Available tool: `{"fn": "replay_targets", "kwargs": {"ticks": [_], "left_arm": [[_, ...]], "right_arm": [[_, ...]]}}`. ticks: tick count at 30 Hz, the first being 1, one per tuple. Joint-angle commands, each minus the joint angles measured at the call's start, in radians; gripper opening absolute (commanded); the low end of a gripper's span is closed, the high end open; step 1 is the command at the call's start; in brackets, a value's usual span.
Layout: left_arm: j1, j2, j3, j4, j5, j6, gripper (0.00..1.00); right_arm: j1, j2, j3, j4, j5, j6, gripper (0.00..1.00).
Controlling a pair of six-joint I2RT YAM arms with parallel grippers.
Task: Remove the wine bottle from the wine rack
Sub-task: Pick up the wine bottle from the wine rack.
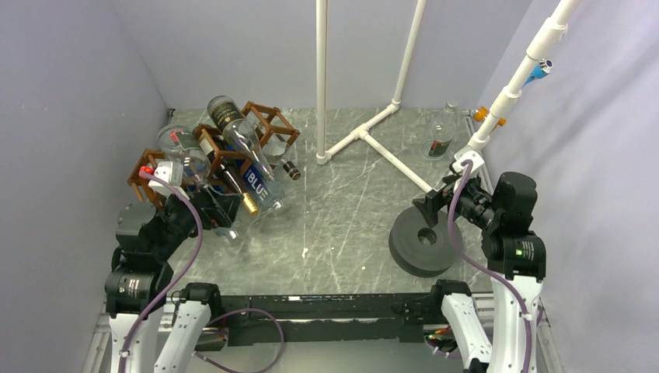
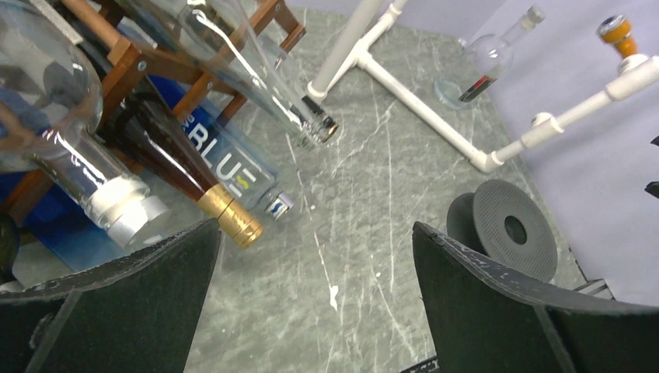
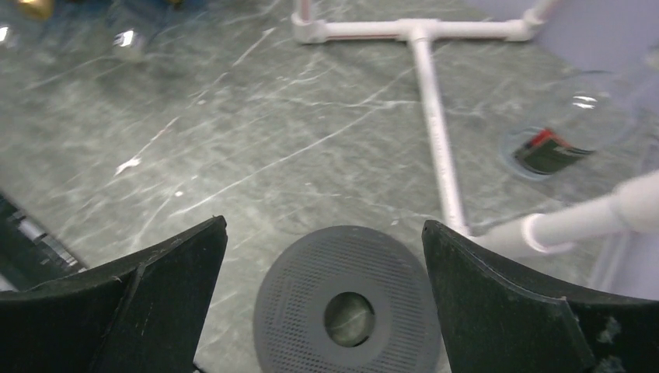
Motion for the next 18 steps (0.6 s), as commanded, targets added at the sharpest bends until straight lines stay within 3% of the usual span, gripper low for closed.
{"fn": "replay_targets", "kwargs": {"ticks": [1, 6, 18], "left_arm": [[0.003, 0.012, 0.039, -0.077, 0.003, 0.068, 0.99], [0.003, -0.013, 0.028, -0.124, -0.024, 0.097, 0.99], [0.003, -0.159, -0.118, 0.054, 0.019, -0.008, 0.99]], "right_arm": [[0.003, 0.051, -0.013, -0.046, -0.239, -0.062, 1.0], [-0.01, 0.096, -0.026, -0.031, -0.336, -0.064, 1.0], [-0.125, 0.102, -0.166, 0.198, -0.437, 0.043, 0.99]]}}
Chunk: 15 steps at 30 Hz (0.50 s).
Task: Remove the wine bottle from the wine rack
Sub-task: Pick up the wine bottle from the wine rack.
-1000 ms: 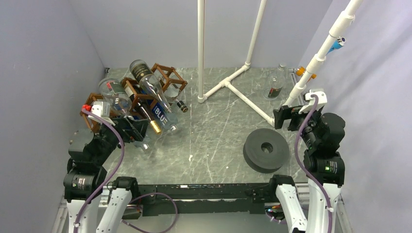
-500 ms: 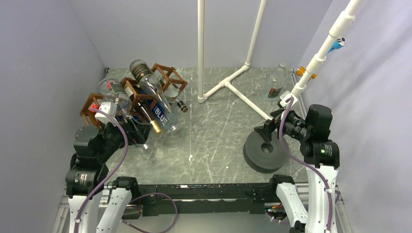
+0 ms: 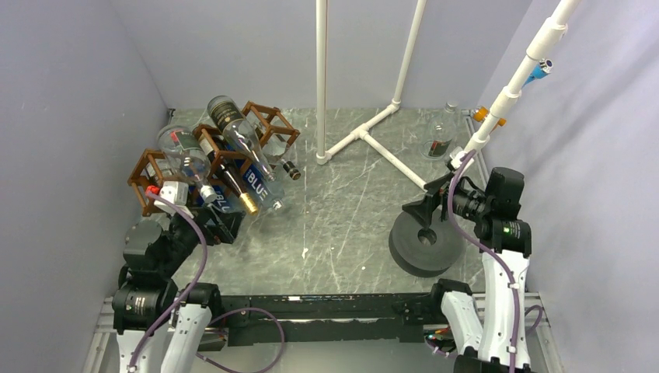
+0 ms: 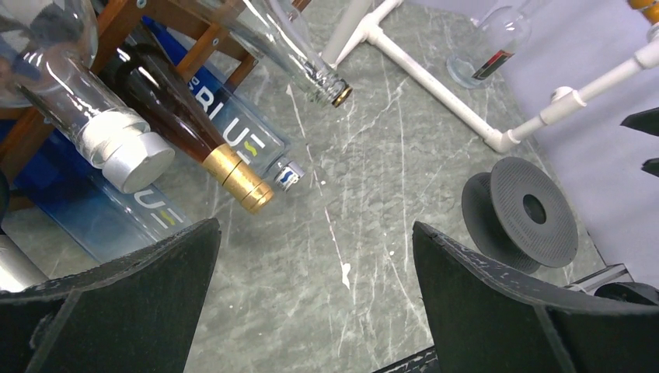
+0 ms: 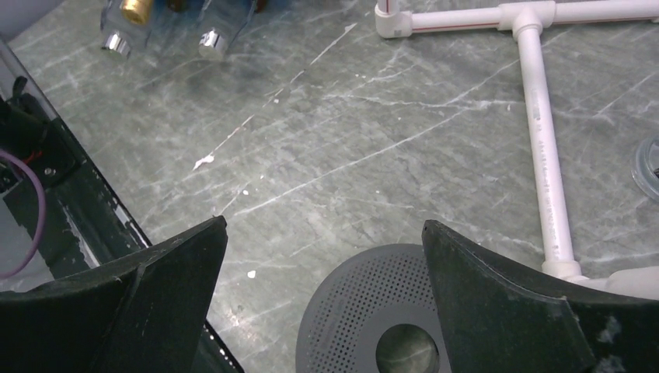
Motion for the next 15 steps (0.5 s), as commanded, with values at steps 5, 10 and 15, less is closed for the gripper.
{"fn": "replay_targets", "kwargs": {"ticks": [5, 10, 15], "left_arm": [[0.003, 0.019, 0.045, 0.063, 0.012, -0.035, 0.99], [0.003, 0.051, 0.032, 0.095, 0.013, -0.059, 0.99], [0.003, 0.106, 0.039, 0.151, 0.024, -0.089, 0.99]], "right_arm": [[-0.066, 0.046, -0.01, 0.095, -0.188, -0.062, 0.99], [-0.074, 0.054, -0.098, 0.182, -0.254, -0.046, 0.99], [-0.079, 0.089, -0.122, 0.19, -0.325, -0.129, 0.99]]}}
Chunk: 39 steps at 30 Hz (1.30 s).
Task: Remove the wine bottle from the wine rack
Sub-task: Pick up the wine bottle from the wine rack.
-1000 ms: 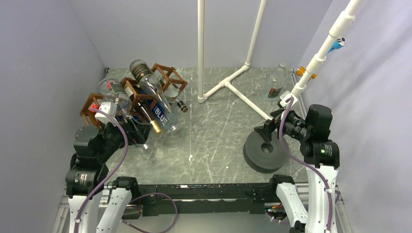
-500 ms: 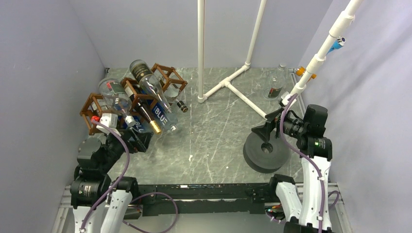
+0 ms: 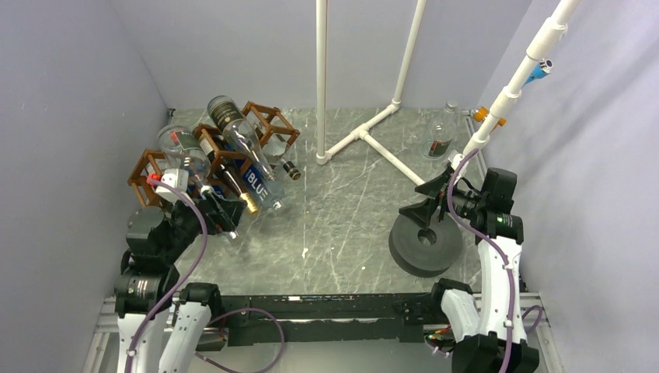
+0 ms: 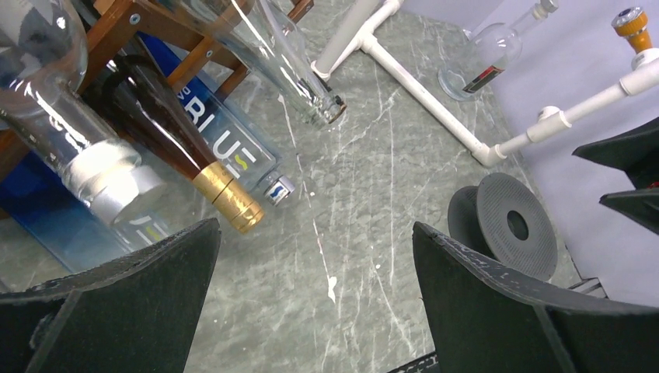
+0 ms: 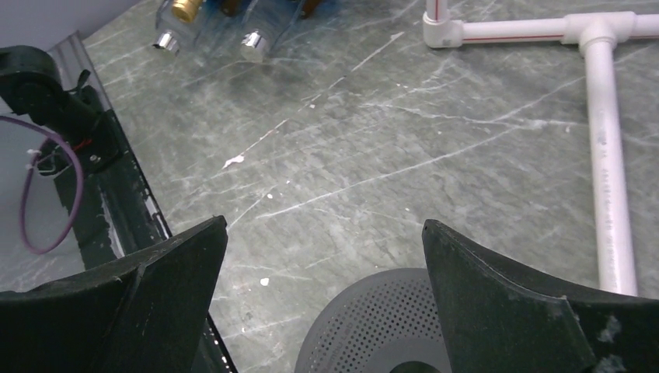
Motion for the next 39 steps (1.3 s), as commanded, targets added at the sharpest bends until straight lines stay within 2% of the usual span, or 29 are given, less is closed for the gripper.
{"fn": "replay_targets", "kwargs": {"ticks": [1, 6, 12, 19, 25, 34, 39], "left_arm": [[0.003, 0.058, 0.032, 0.108, 0.027, -0.038, 0.99], [0.003, 0.128, 0.081, 0.131, 0.04, -0.01, 0.99], [0.003, 0.208, 0.161, 0.09, 0.02, 0.014, 0.99], [0.003, 0.293, 0.251, 0.009, -0.019, 0.052, 0.99], [0.003, 0.285, 0.267, -0.032, -0.062, 0.067, 0.99], [0.003, 0.195, 0.21, -0.062, -0.161, 0.116, 0.99], [0.003, 0.137, 0.109, 0.01, -0.187, 0.112, 0.99]], "right_arm": [[-0.008, 0.036, -0.005, 0.058, -0.136, -0.104, 0.99], [-0.022, 0.098, 0.011, 0.026, -0.2, -0.172, 0.99], [-0.008, 0.101, 0.031, 0.036, -0.125, -0.14, 0.99], [0.103, 0.119, 0.043, 0.027, 0.005, -0.162, 1.0], [0.16, 0.15, 0.048, 0.03, 0.041, -0.158, 1.0], [0.043, 0.11, 0.005, 0.056, -0.016, -0.168, 1.0], [-0.033, 0.124, -0.005, -0.052, -0.077, -0.325, 1.0]]}}
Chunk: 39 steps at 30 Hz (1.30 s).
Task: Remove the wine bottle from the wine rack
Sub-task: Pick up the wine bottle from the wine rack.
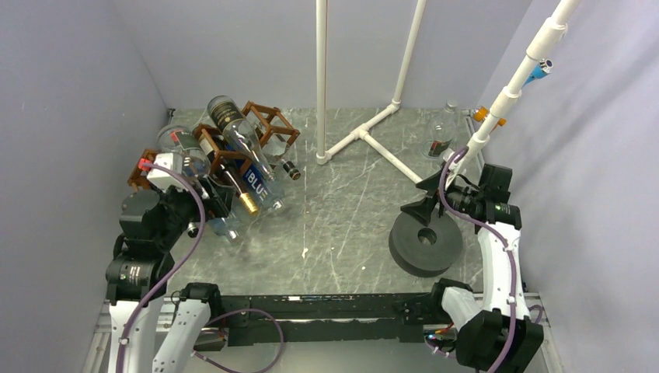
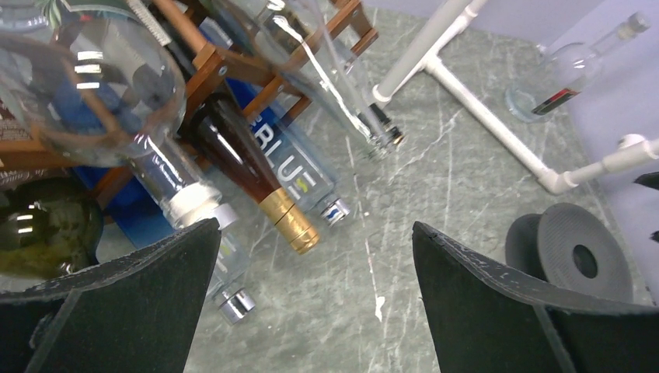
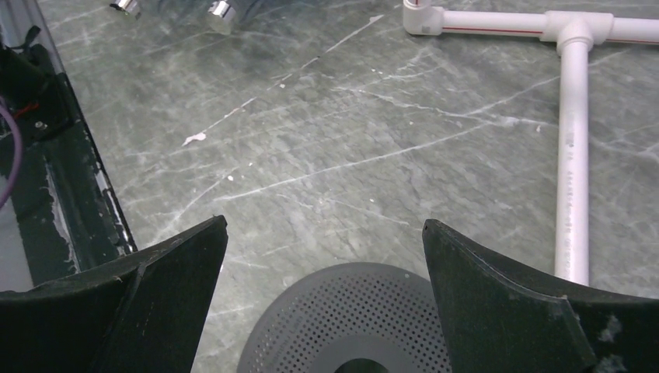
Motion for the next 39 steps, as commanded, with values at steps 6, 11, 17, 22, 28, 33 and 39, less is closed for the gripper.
{"fn": "replay_targets", "kwargs": {"ticks": [6, 11, 17, 22, 28, 33, 39], "left_arm": [[0.002, -0.016, -0.073, 0.121, -0.032, -0.017, 0.99], [-0.015, 0.016, -0.075, 0.153, -0.046, 0.004, 0.99], [-0.019, 0.046, -0.103, 0.186, -0.004, -0.049, 0.99], [-0.018, 0.094, -0.085, 0.16, 0.079, -0.161, 0.99], [-0.019, 0.093, -0.016, 0.114, -0.128, -0.264, 0.99], [-0.02, 0.223, 0.196, -0.042, -0.265, -0.255, 0.99], [-0.031, 0.341, 0.308, -0.236, -0.479, -0.323, 0.95]], "right_arm": [[-0.213, 0.009, -0.03, -0.17, -0.211, -0.305, 1.0], [-0.271, 0.0, -0.041, -0.157, -0.214, -0.284, 1.0], [-0.276, -0.01, -0.042, -0.07, -0.182, -0.155, 1.0], [-0.256, 0.019, -0.005, -0.088, -0.191, -0.115, 1.0], [-0.124, 0.011, 0.004, -0.064, -0.072, -0.071, 1.0], [-0.052, -0.007, 0.0, -0.013, 0.011, -0.016, 1.0], [-0.028, 0.011, 0.014, -0.028, 0.041, -0.017, 1.0]]}}
